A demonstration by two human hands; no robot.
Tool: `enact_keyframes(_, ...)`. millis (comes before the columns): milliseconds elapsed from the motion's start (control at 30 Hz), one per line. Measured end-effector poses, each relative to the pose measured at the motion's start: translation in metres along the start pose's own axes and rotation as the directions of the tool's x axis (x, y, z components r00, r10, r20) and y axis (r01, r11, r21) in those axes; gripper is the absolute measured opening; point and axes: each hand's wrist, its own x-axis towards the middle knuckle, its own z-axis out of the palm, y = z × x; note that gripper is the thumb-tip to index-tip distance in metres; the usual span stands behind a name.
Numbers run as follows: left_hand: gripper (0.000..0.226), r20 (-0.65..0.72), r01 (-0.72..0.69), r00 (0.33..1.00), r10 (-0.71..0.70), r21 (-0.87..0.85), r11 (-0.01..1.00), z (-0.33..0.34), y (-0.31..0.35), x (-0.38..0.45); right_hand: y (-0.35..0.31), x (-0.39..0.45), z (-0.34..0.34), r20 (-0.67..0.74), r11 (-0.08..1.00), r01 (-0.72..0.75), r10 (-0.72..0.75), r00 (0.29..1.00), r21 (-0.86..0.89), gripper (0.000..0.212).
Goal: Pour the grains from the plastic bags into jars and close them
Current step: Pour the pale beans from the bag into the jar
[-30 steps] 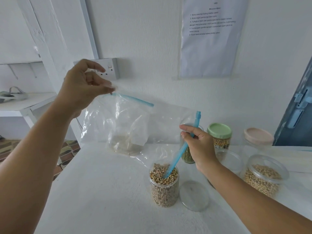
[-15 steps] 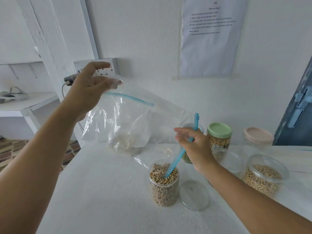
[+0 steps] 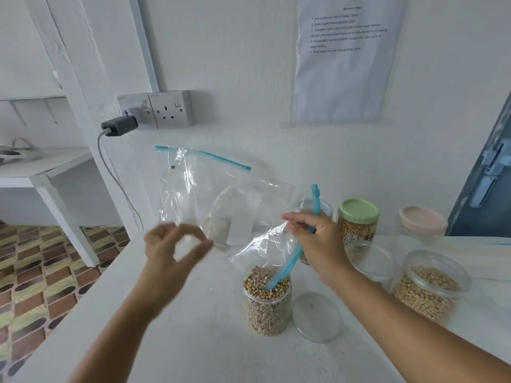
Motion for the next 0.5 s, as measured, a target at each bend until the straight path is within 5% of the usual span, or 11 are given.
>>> enact_keyframes(167,0.045,0.474,0.45,0.831,-0.291,-0.264,0.853,0.04,-0.028,-0.01,0.002,0.002,-0.001,0.019,1.0,0.021,-0.021,1.0,-0.014,0.023)
enact_keyframes(300,0.079,0.514,0.546,0.798,-0.315,-0.395,0.739,0.056,-0.035,0.018,0.003,0.002,-0.001,0.017,1.0,0.016,-0.016,1.0,0.008,0.024)
enact_keyframes(500,0.035,0.373,0.506,0.862,-0.343,-0.663,0.552,0.07,-0.035,0.047,0.006,0.004,-0.005,-0.031,1.0,0.005,-0.005,1.0,-0.006,0.025)
